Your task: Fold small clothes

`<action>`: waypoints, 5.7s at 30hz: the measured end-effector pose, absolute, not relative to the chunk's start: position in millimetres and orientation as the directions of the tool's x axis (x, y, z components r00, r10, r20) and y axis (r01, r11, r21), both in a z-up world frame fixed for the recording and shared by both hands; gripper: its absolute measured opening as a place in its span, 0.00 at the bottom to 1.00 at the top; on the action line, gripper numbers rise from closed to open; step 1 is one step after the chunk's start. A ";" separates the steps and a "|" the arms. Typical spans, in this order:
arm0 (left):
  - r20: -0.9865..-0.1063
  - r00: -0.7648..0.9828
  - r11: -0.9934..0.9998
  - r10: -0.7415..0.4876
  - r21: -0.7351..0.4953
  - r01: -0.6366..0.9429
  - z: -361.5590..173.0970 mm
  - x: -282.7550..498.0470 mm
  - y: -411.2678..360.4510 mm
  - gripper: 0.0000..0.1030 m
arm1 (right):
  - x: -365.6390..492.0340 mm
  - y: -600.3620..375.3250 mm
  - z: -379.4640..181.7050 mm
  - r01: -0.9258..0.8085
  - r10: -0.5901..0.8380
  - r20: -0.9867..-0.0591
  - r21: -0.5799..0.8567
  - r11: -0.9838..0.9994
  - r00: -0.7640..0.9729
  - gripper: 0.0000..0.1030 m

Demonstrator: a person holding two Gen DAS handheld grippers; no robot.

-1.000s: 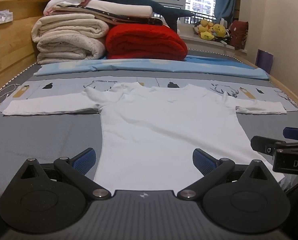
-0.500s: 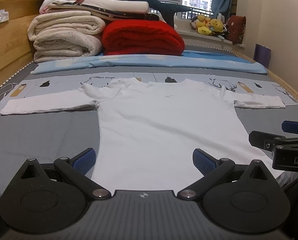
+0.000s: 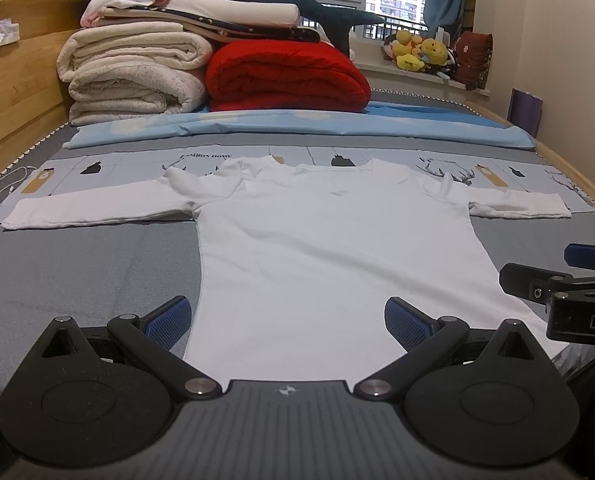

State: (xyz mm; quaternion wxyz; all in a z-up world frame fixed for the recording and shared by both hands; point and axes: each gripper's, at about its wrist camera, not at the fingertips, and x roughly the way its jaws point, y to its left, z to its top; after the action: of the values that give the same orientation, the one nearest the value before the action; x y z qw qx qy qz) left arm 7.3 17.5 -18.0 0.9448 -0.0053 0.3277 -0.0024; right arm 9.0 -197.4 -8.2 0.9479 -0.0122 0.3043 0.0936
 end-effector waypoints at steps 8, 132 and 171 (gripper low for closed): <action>-0.616 0.788 1.000 -0.006 -0.012 -0.002 -17.8 6.8 16.4 1.00 | 10.5 -200.6 -7.0 -0.166 0.163 -0.577 0.047 0.985 0.800 0.90; -0.819 0.569 0.698 0.074 -0.365 -0.616 -67.1 347.1 241.5 0.31 | 334.7 -107.0 -85.8 -0.126 0.285 -0.739 0.265 0.956 0.610 0.16; -0.835 0.546 0.734 0.066 -0.330 -0.594 -73.3 356.7 224.5 0.34 | 345.7 -276.4 -115.0 0.400 -0.036 -0.754 0.306 0.864 0.656 0.12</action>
State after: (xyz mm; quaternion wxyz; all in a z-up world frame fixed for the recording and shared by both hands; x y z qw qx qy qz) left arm 356.7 224.5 -73.3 0.8246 -0.3049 0.4324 0.2002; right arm 345.7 -276.4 -115.0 0.8804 0.2297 0.3959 -0.1238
